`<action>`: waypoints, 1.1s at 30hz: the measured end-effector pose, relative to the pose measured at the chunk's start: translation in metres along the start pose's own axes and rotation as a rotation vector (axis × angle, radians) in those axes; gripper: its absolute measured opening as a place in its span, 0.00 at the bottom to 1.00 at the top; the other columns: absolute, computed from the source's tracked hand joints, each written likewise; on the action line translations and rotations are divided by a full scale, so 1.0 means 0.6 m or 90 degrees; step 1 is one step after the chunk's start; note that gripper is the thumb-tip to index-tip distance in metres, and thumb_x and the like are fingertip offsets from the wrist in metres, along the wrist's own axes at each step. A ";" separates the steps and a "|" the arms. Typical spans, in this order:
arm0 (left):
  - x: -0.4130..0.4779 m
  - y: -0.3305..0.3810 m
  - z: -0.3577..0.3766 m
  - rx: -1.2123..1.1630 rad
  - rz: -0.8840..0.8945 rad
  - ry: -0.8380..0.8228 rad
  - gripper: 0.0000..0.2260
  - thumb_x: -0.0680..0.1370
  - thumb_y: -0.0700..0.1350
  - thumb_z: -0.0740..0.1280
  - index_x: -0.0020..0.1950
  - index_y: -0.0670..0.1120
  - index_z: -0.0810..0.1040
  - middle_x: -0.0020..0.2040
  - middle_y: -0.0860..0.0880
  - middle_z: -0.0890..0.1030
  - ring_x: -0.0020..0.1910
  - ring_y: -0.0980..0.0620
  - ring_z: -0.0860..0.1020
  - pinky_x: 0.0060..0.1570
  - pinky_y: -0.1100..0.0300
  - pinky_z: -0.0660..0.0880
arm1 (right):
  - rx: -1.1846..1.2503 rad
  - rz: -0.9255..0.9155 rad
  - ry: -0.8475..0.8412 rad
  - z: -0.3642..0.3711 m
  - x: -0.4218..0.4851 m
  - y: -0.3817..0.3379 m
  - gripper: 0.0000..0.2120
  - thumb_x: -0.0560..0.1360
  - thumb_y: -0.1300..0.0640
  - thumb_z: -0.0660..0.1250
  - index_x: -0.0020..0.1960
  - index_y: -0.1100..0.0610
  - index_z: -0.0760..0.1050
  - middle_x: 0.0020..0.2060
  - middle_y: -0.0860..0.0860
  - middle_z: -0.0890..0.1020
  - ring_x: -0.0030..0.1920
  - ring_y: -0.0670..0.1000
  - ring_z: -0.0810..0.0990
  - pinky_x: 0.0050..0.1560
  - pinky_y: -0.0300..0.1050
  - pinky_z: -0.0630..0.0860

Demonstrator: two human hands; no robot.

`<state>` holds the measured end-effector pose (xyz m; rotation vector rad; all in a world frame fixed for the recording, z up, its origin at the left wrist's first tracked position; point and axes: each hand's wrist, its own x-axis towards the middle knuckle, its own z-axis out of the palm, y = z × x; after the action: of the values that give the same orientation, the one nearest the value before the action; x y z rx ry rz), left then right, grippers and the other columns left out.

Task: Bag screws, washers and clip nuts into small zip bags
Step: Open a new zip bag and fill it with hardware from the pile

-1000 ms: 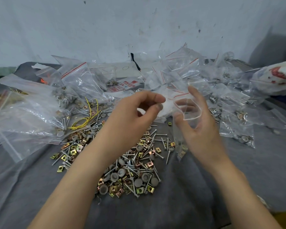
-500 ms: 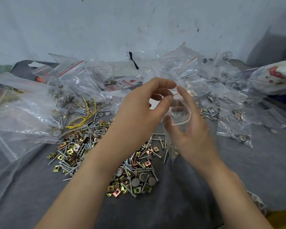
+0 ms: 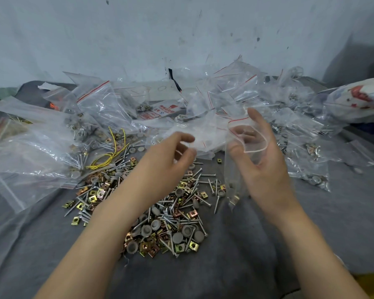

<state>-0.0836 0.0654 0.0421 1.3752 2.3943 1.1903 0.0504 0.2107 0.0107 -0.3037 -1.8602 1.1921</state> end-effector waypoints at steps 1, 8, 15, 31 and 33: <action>-0.003 -0.007 0.005 0.039 -0.008 -0.045 0.12 0.82 0.52 0.62 0.65 0.54 0.74 0.48 0.60 0.79 0.44 0.66 0.78 0.44 0.71 0.75 | 0.004 0.003 0.002 -0.001 0.000 0.000 0.30 0.76 0.49 0.69 0.76 0.43 0.63 0.56 0.38 0.81 0.61 0.43 0.78 0.65 0.48 0.74; -0.018 -0.026 0.028 0.209 -0.011 -0.177 0.12 0.83 0.47 0.59 0.64 0.55 0.76 0.57 0.55 0.81 0.50 0.60 0.77 0.53 0.61 0.73 | -0.002 0.008 0.008 -0.003 0.003 -0.003 0.30 0.76 0.49 0.68 0.75 0.42 0.63 0.56 0.36 0.80 0.62 0.42 0.78 0.63 0.44 0.74; -0.024 -0.019 0.027 0.289 0.016 -0.244 0.09 0.82 0.53 0.60 0.58 0.56 0.78 0.56 0.54 0.76 0.59 0.52 0.71 0.62 0.51 0.69 | -0.009 0.002 0.014 -0.005 0.005 0.003 0.31 0.77 0.48 0.68 0.77 0.45 0.63 0.55 0.34 0.80 0.61 0.40 0.77 0.62 0.40 0.74; -0.025 -0.020 0.030 0.314 0.039 -0.259 0.06 0.78 0.59 0.66 0.49 0.58 0.75 0.56 0.56 0.72 0.58 0.55 0.66 0.61 0.55 0.67 | -0.003 0.010 0.018 -0.008 0.004 0.008 0.31 0.76 0.48 0.69 0.77 0.44 0.63 0.55 0.36 0.80 0.61 0.41 0.77 0.67 0.55 0.74; -0.026 -0.021 0.029 0.313 0.041 -0.258 0.07 0.78 0.58 0.65 0.50 0.56 0.76 0.55 0.56 0.72 0.57 0.54 0.67 0.61 0.55 0.67 | -0.003 0.009 0.017 -0.009 0.005 0.009 0.32 0.76 0.48 0.69 0.77 0.44 0.63 0.55 0.36 0.80 0.61 0.41 0.77 0.66 0.52 0.74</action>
<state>-0.0750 0.0599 0.0176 1.6360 2.4302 0.2782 0.0515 0.2182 0.0085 -0.3349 -1.8410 1.1877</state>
